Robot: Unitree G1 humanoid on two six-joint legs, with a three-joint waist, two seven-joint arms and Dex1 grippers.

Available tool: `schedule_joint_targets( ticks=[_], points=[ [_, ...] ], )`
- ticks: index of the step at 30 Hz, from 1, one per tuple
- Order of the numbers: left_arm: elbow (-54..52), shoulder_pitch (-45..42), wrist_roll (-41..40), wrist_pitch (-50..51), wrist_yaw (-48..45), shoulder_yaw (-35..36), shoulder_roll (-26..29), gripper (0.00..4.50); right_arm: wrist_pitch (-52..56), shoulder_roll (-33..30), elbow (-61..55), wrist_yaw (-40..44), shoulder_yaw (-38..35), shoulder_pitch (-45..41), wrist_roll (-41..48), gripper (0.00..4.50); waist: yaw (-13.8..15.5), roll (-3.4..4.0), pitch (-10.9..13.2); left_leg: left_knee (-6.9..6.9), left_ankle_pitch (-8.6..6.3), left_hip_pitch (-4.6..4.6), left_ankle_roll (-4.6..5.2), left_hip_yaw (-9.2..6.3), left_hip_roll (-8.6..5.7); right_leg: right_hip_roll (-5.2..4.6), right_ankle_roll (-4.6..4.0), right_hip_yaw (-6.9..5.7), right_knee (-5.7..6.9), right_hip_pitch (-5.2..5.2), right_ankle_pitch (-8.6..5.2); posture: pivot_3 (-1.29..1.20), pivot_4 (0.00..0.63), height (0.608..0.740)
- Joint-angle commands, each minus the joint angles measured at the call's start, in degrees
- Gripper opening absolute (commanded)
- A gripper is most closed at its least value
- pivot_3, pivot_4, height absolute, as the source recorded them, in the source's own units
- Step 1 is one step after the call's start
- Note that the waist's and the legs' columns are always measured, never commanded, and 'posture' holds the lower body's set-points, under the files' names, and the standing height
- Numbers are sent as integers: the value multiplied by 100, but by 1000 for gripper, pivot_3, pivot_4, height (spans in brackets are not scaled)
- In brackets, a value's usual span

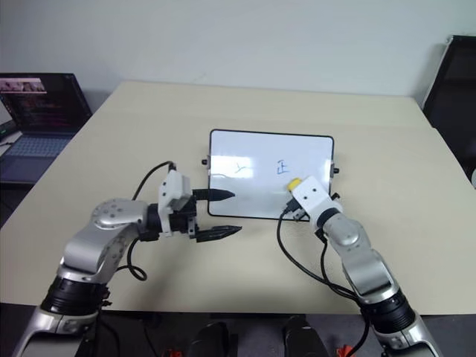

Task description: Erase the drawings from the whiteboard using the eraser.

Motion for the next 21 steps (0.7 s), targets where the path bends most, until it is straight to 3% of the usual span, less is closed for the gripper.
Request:
schedule_joint_targets(
  ticks=[1,10,18,21],
  points=[
    [-75,-108,-14,-104,-38,26,-14,4500,329,-149,-130,173,-52,257,-106,1112,0,-3,-2,1,0,2,0,-1,0,0,0,0,1,2,0,0,150,740],
    [-64,-105,-1,-111,-63,11,-6,4500,230,47,75,-295,-380,-40,-439,1111,-8,-5,-3,34,4,4,4,1,-1,0,3,5,4,6,17,0,150,740],
    [-90,-76,5,-84,-43,20,1,4500,625,-138,-114,657,202,85,-353,1111,-21,-6,-4,31,5,4,7,1,2,0,1,4,1,5,23,0,150,740],
    [-94,-79,5,-77,-39,26,7,4500,599,-183,-72,603,221,9,-569,1111,-22,-6,-4,31,5,4,7,1,2,1,1,4,3,3,23,0,150,740]
  ],
)
